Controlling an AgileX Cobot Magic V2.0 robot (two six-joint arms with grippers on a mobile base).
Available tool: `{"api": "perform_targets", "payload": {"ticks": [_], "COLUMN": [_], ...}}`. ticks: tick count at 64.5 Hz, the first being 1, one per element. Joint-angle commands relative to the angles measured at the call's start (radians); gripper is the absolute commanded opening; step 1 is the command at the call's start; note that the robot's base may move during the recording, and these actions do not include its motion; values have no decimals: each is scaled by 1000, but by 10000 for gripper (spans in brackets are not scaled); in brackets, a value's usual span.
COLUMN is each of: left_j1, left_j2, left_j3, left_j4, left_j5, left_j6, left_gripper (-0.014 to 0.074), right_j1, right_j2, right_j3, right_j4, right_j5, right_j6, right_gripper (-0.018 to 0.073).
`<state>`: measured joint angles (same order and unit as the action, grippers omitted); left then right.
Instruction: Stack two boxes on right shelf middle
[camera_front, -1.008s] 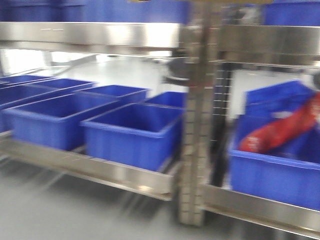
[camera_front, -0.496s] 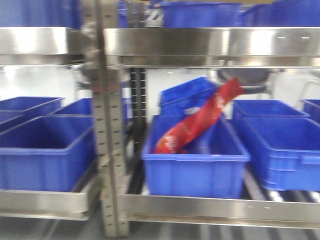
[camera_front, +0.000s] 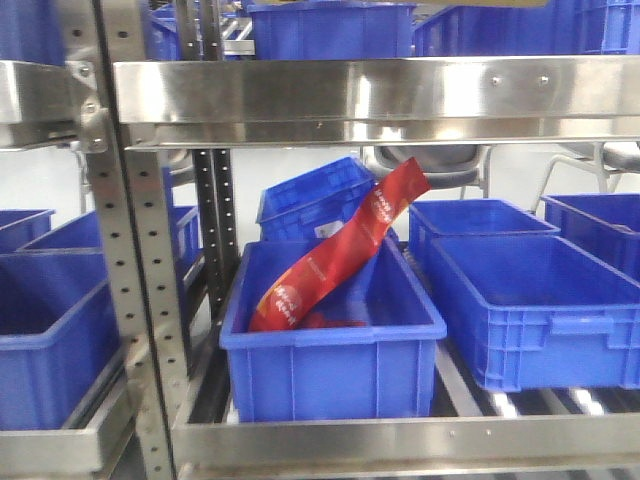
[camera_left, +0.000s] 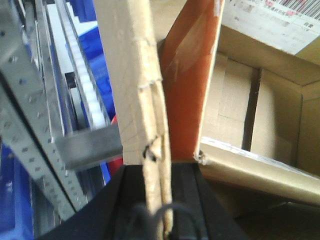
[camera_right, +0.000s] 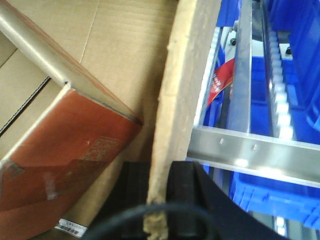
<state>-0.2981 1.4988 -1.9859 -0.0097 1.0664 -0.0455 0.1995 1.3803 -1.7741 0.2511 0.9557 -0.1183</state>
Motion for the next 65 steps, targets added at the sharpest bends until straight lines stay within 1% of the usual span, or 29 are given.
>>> {"api": "perform_targets", "payload": {"ticks": [1,65], "left_j1": [1,1], "left_j2": [-16,-16], "left_j3": [-8,-8], "left_j4": [22,22], "left_j5": [-47,-47], "left_j6": [8,8], "left_gripper": [-111,-111], "right_j1": [-6,-6], "right_j2": [-13,-13], "right_j3": [-13,-13], "right_j4": [-18,-18], "right_j5": [-51,-51], "right_j6": [-14,-14], "right_gripper": [-154,-154]}}
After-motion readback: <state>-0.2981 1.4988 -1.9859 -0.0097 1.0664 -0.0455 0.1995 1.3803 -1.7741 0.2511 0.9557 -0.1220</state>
